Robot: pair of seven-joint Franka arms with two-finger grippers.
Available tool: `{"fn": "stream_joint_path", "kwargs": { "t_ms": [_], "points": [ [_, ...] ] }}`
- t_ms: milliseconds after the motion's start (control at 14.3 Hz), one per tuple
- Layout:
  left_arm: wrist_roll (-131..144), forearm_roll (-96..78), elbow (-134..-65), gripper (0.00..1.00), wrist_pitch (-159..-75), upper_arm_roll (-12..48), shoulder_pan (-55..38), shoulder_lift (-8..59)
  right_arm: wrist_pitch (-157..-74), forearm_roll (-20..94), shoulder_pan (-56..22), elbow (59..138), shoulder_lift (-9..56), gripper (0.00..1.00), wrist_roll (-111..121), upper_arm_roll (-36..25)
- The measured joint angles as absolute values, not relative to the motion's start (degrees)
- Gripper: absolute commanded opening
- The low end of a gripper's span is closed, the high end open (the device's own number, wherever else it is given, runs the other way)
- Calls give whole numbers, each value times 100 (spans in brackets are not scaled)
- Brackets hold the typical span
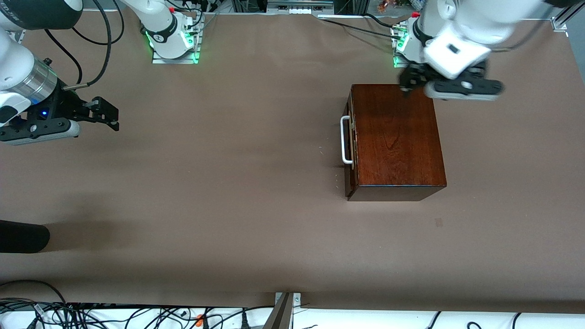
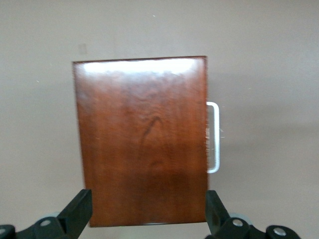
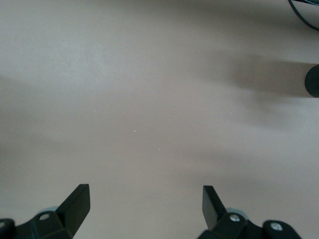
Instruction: Open drawer, take yellow block, close drawer
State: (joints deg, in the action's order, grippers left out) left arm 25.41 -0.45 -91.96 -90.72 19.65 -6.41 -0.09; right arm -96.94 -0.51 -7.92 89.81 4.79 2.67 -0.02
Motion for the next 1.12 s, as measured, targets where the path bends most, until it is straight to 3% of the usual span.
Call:
{"fn": "stream_joint_path", "kwargs": {
  "t_ms": [351, 631, 1122],
  "points": [
    [4224, 878, -8941, 100, -9093, 3266, -905, 719, -9694, -51, -794, 8980, 479, 100, 266, -2],
    [4968, 1576, -8930, 100, -9606, 3305, -1546, 1547, -9694, -54, -793, 8979, 479, 100, 267, -7],
    [5038, 2394, -8955, 100, -9992, 3299, -1739, 2721, -9694, -56, -793, 8978, 479, 100, 267, -7]
  ]
}}
